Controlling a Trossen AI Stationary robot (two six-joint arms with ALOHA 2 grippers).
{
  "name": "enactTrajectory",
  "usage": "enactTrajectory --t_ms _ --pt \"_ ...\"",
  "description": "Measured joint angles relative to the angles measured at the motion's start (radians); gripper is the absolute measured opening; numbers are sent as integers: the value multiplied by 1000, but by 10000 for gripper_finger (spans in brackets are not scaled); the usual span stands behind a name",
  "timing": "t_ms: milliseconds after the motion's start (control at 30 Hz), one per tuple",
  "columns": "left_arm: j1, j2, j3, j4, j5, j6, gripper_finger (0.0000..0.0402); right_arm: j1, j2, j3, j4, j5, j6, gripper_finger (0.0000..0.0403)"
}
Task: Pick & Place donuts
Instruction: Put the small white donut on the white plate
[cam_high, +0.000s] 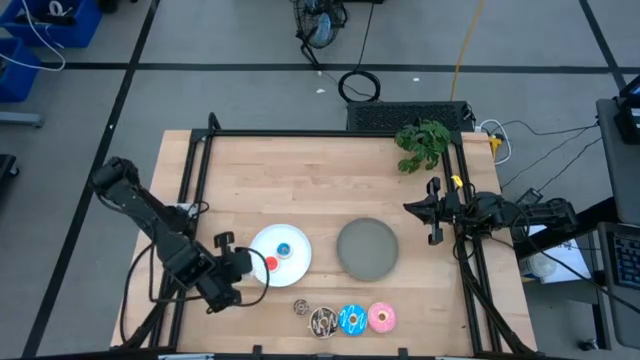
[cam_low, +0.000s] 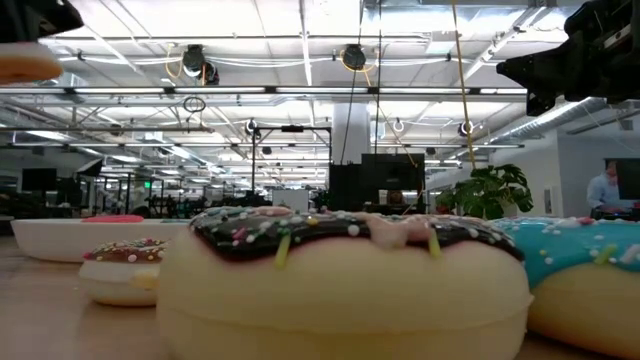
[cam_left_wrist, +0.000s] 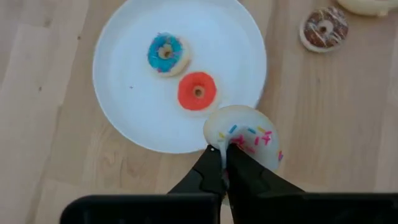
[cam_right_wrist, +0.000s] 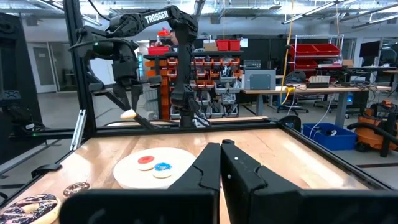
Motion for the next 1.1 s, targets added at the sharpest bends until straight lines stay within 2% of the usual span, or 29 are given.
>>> enactTrajectory --t_ms 100,267,500,733,867,1100 --pt "43 17 0 37 12 44 13 0 0 0 0 0 0 0" --pt "103 62 0 136 55 193 9 0 0 0 5 0 0 0" --pt "184 128 1 279 65 384 6 0 0 0 5 0 0 0" --pt "287 213 2 436 139 536 14 0 0 0 7 0 0 0" --pt "327 271 2 460 182 587 6 0 0 0 8 0 0 0" --pt "361 324 2 467 192 596 15 0 0 0 7 0 -2 0"
